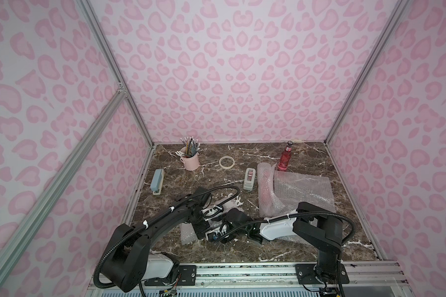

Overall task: Wrap wine bottles in bubble wrap
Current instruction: Wrap the wine bottle in bubble wrap.

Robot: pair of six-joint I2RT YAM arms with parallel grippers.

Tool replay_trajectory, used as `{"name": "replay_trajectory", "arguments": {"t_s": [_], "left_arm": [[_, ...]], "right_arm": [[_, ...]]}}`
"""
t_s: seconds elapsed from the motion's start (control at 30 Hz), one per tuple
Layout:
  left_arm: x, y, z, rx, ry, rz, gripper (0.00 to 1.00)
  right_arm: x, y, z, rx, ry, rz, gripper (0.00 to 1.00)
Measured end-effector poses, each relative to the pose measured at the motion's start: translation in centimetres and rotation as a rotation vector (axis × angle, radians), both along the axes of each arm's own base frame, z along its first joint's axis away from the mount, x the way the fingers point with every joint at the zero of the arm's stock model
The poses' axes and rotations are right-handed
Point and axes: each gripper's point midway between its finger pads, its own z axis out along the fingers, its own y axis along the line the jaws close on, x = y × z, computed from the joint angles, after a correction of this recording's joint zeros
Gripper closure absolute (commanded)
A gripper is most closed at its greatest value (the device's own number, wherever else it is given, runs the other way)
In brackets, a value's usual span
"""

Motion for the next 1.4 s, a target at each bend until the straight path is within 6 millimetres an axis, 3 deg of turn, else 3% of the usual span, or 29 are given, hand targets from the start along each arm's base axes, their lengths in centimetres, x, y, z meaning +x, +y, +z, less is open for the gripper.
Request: {"name": "replay_trajectory", "arguments": {"t_s": [0.33,0.43,0.7,0.73,0.8,0.87,1.07,1.4], "left_arm": [[-0.6,0.7,1.7,0.01,-0.053,-0.101,0.02],[-1.4,0.9,2.3,-0.005,-0.044,-0.148,0.02],[-1.0,2.4,5.2,-0.028,-0.133,-0.107,0.02],[-1.1,2.8,5.3,-0.015,-0.137,-0.112,0.02],[-2.6,3.4,5.5,-0.022,-0.082,-0.097,0.02],[-3.1,3.9,5.4,-0.019,-0.054,-0.082,0.03],[-2.4,5.0,5.1,0.037,-0.041,-0.023,0.02],[-0.6,4.6,8.4,-0.047,-0.207,0.03,0.03]], "right_arm": [[-1.3,-0.3,0.3,-0.002,0.071,0.042,0.26],[-1.5,0.2,0.7,0.021,0.093,0.058,0.26],[-1.6,1.8,2.5,0.104,0.097,0.089,0.27],[-1.6,1.9,2.5,0.104,0.093,0.09,0.27],[-1.2,0.3,0.1,0.014,0.114,0.04,0.27],[-1.0,-0.3,0.1,0.004,0.102,0.022,0.28],[-0.7,-0.4,0.2,-0.024,0.075,0.003,0.28],[-0.4,0.2,-0.4,-0.048,0.188,-0.001,0.32]]}}
